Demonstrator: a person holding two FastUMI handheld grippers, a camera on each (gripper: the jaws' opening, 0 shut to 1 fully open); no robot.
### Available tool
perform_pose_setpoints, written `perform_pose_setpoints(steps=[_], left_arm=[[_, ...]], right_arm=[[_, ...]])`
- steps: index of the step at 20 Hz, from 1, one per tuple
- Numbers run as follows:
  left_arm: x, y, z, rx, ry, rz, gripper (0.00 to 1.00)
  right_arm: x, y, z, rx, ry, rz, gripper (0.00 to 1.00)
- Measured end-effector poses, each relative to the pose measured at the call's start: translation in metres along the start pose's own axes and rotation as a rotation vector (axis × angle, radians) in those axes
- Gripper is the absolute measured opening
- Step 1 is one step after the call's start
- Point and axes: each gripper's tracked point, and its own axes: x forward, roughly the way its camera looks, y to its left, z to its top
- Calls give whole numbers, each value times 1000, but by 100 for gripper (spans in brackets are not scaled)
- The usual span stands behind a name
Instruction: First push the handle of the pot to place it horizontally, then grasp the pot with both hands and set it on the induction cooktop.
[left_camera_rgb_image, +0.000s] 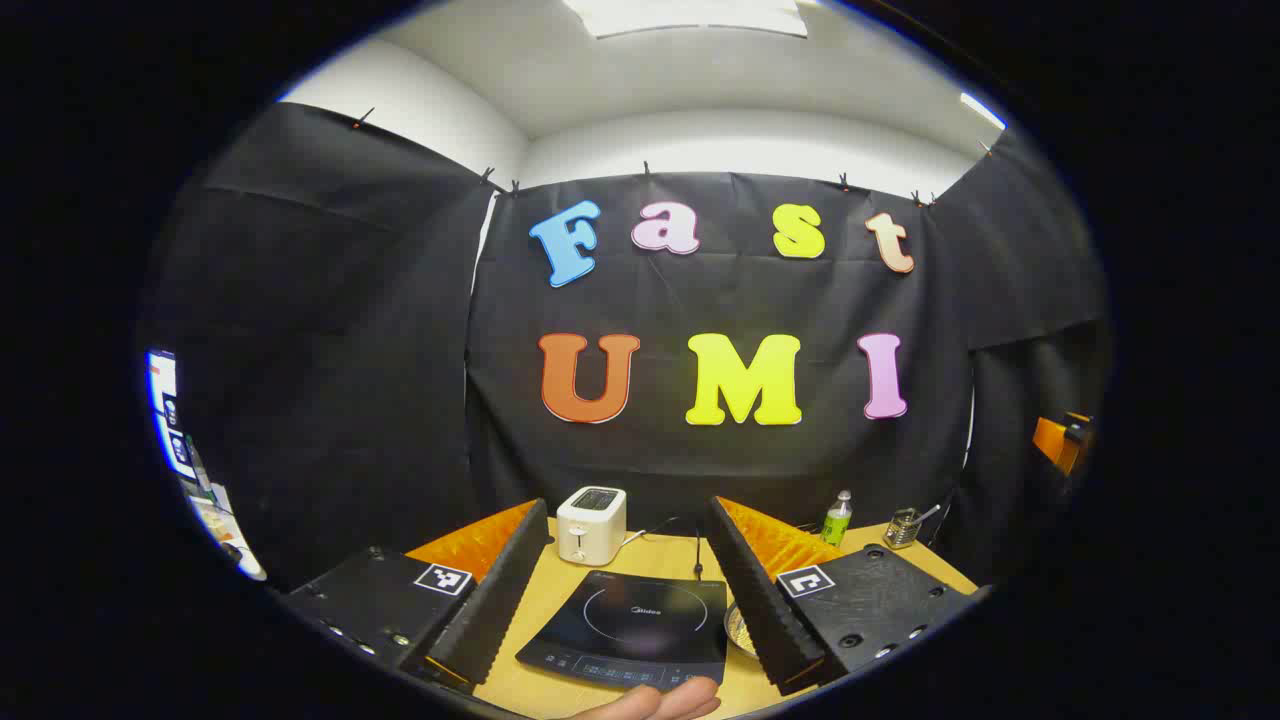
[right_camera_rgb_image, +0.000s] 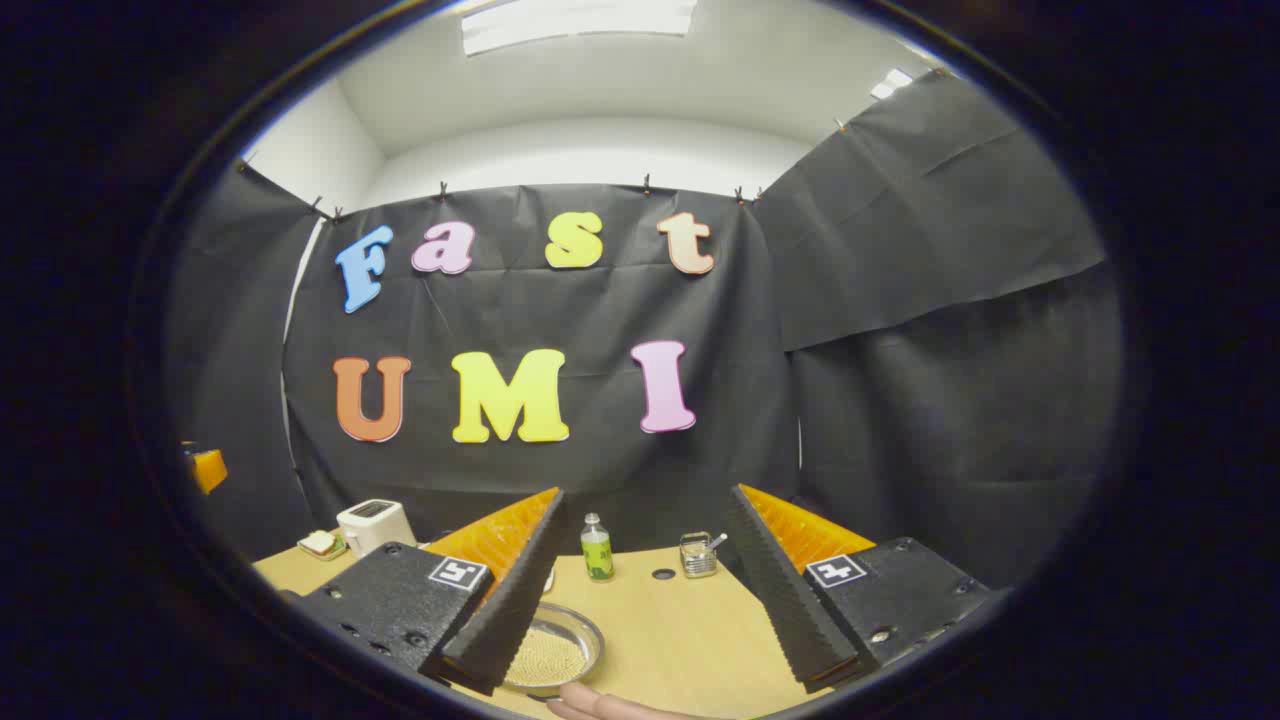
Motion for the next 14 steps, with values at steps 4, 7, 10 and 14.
perform_pose_setpoints(steps=[4,7,10,14], left_arm=[[0,-16,-3,0,12,-31,95],[0,-21,-6,4,22,-45,95],[0,-23,-11,16,33,-52,95],[0,-28,-13,11,38,-62,95]], right_arm=[[-1,0,3,-4,-6,1,96],[-2,-2,0,-2,4,0,96],[1,-5,-3,-7,12,0,96],[3,-8,-5,-5,13,-4,96]])
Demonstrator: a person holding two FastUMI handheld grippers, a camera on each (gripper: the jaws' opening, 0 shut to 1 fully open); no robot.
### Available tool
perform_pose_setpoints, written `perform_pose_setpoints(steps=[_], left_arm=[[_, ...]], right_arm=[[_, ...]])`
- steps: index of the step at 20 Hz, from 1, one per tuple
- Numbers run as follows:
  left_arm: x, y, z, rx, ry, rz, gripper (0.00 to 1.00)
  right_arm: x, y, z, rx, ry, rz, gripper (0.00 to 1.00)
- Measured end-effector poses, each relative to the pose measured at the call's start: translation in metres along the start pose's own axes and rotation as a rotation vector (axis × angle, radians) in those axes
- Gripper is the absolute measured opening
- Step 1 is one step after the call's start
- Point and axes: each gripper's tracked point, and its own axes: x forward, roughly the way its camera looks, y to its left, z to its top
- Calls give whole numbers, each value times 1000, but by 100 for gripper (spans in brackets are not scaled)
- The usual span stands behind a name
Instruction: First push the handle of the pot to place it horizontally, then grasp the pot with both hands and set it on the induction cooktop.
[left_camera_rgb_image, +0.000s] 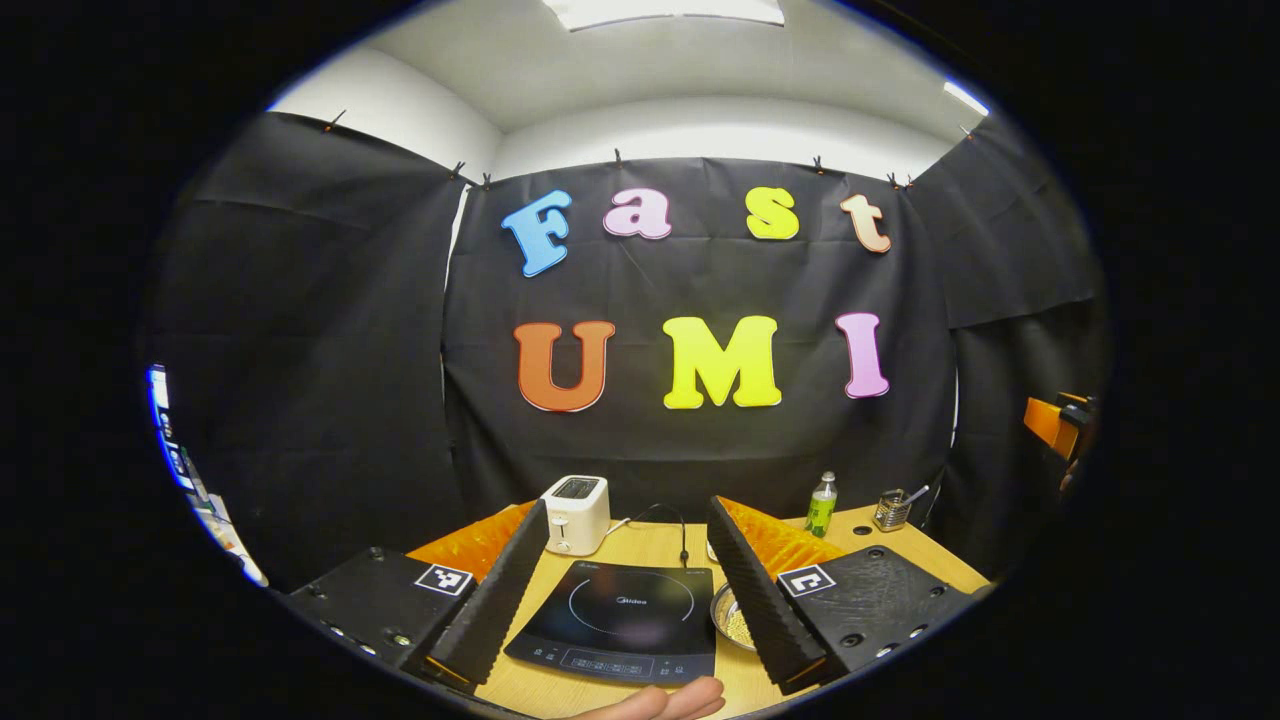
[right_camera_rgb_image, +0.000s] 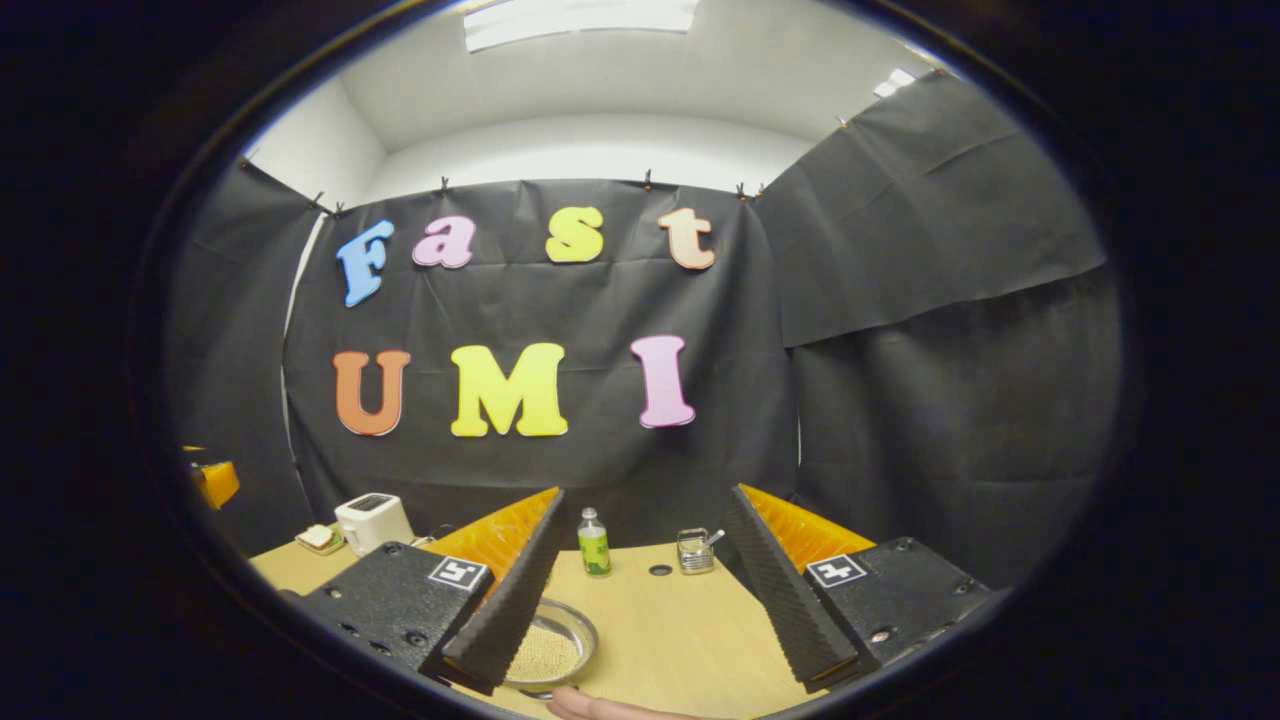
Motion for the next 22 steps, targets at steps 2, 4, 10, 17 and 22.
perform_pose_setpoints(steps=[2,4,10,17,22], left_arm=[[-2,0,-1,5,0,-4,95],[-3,-1,-2,5,-2,-5,95],[-10,-11,-6,-11,-6,-23,95],[-21,-20,-14,25,-8,-45,95],[-29,-23,-8,34,-27,-60,95]], right_arm=[[1,2,-5,1,10,6,96],[4,8,-10,8,18,29,96],[16,45,-49,-3,83,178,67],[14,93,-116,-25,253,324,2],[6,115,-151,-92,297,372,3]])
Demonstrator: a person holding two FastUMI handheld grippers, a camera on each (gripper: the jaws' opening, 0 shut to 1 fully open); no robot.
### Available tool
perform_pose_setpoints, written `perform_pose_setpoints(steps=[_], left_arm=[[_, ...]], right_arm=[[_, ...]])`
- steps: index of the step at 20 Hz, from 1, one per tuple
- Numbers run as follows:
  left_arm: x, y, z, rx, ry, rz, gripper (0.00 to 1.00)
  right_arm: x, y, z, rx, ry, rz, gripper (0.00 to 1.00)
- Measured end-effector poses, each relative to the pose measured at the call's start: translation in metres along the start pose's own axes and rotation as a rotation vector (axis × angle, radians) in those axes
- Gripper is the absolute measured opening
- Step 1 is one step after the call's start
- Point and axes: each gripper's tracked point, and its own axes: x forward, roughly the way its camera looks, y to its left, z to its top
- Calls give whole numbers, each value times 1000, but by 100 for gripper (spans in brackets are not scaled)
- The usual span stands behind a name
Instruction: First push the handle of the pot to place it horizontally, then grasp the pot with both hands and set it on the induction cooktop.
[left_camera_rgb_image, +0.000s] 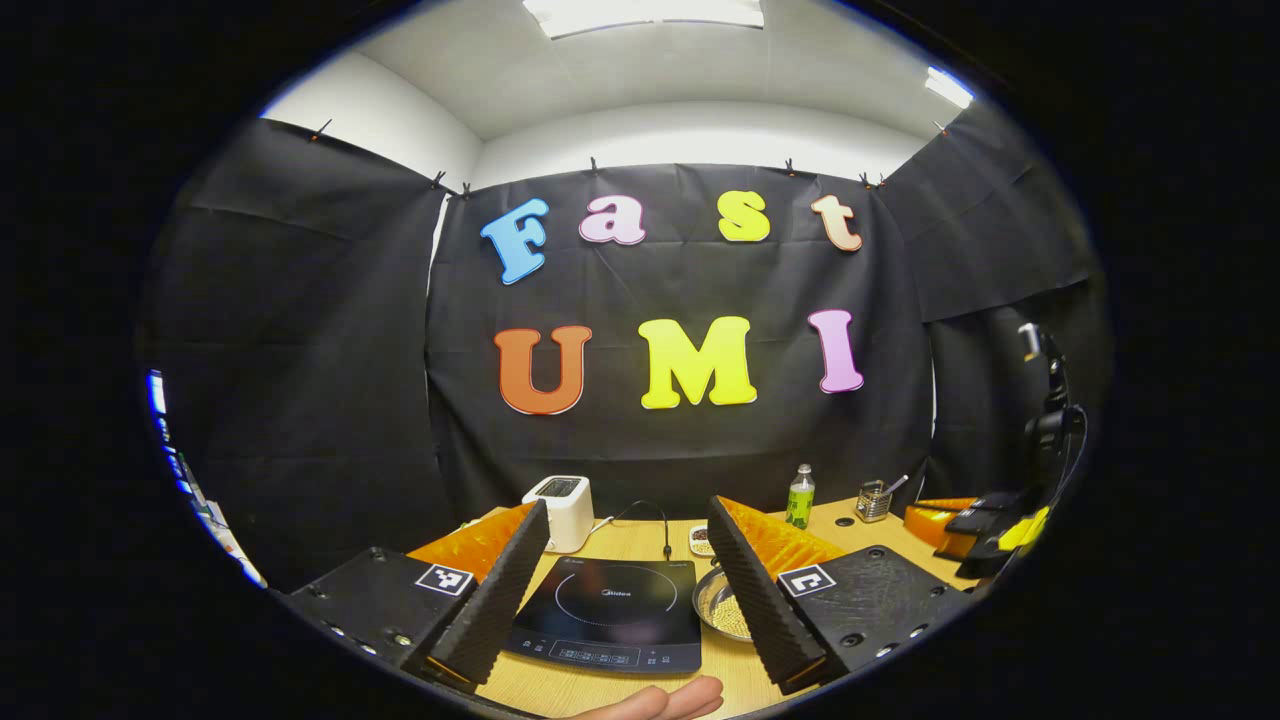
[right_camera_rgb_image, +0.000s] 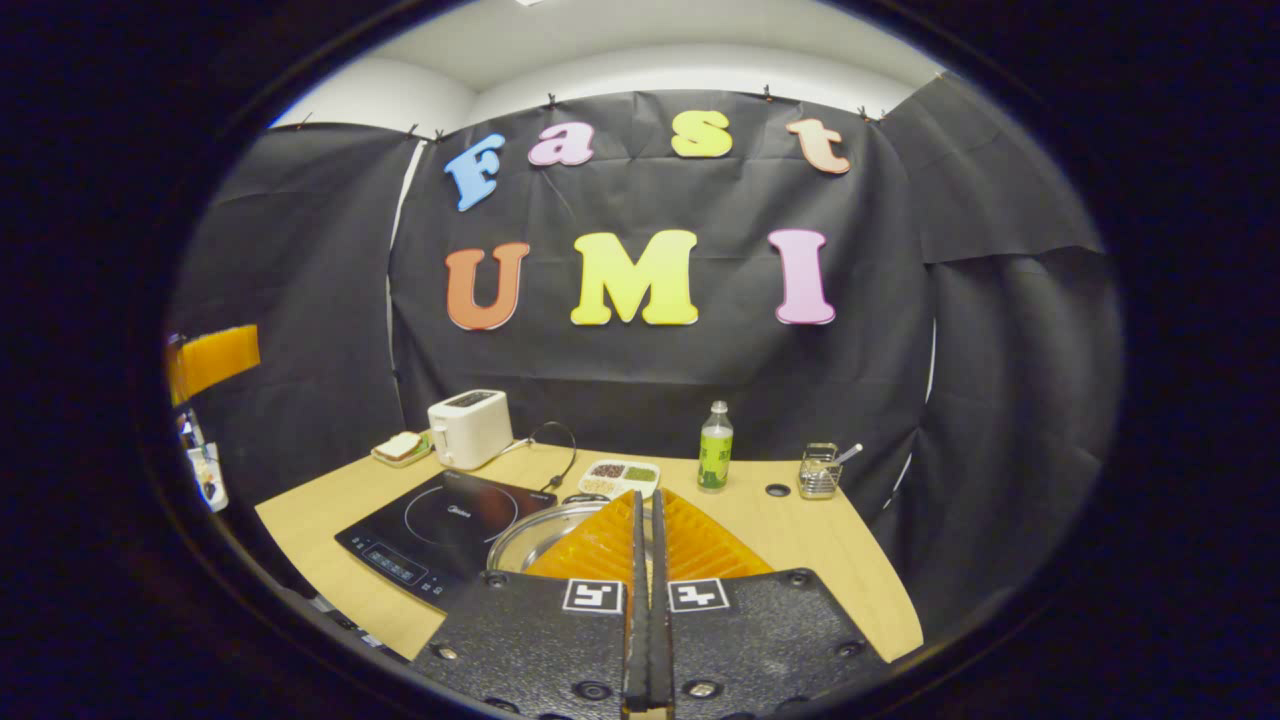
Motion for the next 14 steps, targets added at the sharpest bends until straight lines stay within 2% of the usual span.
perform_pose_setpoints(steps=[3,4,9,12,14], left_arm=[[-5,-3,2,-18,-12,-19,95],[-7,-4,4,-27,-15,-19,95],[-14,-5,11,-44,-46,-42,95],[-15,-4,7,-21,-42,-31,95],[-18,-6,3,-24,-30,-26,95]], right_arm=[[9,16,-26,-7,46,48,1],[13,23,-36,-10,65,62,4],[25,38,-85,-31,163,85,4],[29,46,-118,-22,235,102,1],[29,52,-137,-11,262,122,4]])
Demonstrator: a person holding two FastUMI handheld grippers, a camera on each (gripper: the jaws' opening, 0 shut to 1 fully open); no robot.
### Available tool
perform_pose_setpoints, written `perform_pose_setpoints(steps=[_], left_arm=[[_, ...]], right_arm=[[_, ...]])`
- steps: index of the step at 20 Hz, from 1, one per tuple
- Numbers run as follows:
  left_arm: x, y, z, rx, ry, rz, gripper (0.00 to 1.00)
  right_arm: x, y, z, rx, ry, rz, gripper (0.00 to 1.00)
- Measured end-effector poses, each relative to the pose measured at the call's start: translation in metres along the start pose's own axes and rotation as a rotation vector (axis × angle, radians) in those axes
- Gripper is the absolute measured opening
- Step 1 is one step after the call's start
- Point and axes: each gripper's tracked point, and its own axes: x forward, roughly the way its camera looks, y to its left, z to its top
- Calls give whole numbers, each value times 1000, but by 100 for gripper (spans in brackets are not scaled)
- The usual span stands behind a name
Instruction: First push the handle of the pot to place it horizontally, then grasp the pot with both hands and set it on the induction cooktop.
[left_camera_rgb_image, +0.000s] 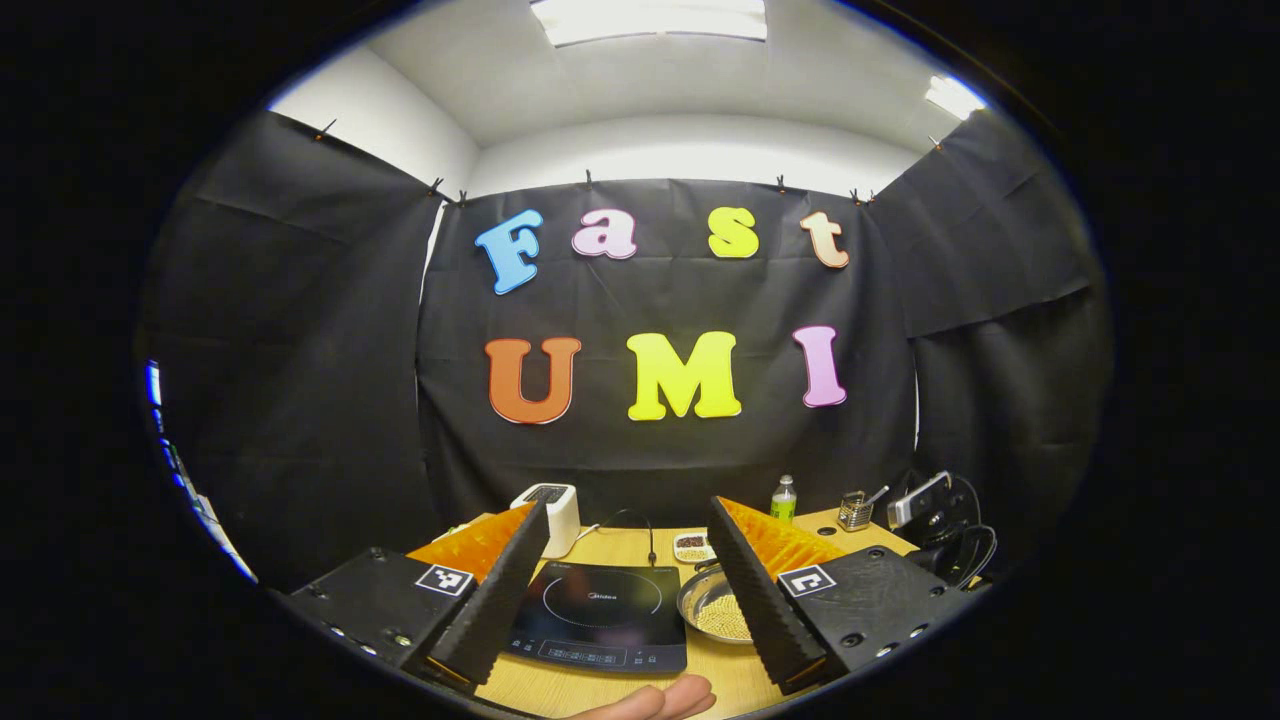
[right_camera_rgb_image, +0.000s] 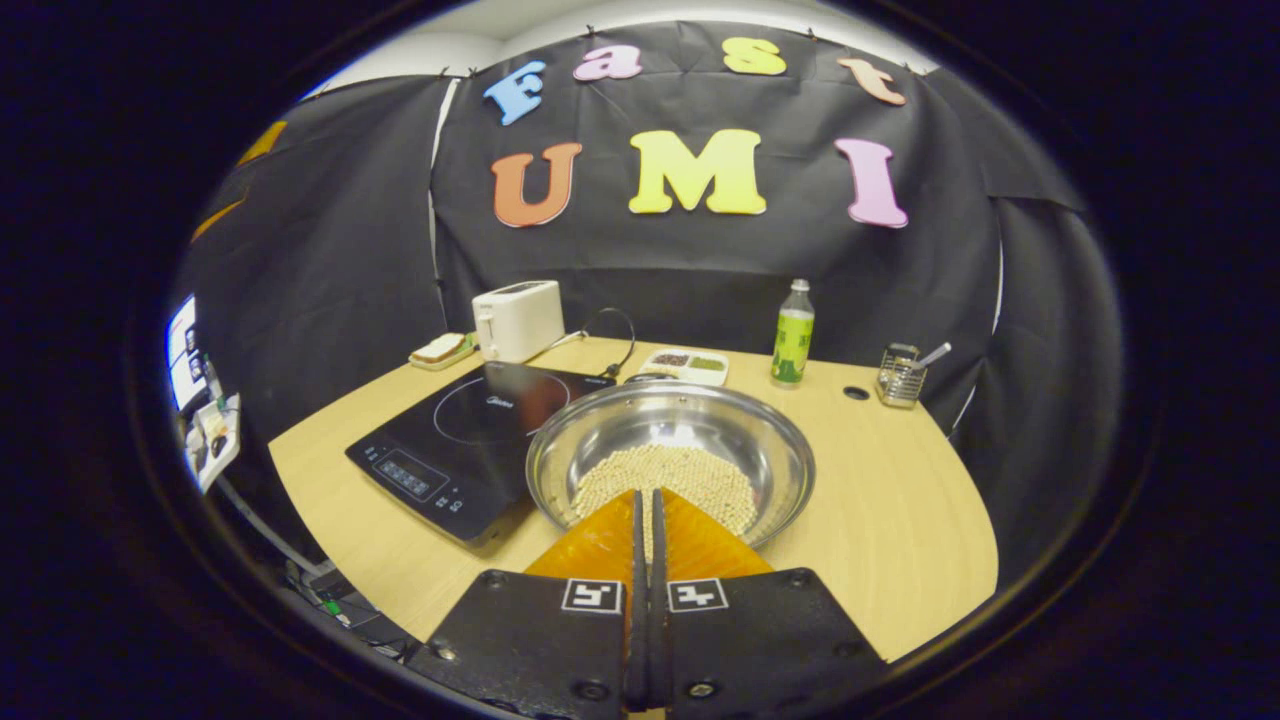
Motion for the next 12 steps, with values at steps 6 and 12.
perform_pose_setpoints(steps=[6,12], left_arm=[[7,-3,1,3,-11,10,95],[35,-13,1,8,-10,6,95]], right_arm=[[16,20,-55,30,124,76,4],[32,20,-93,98,222,103,1]])
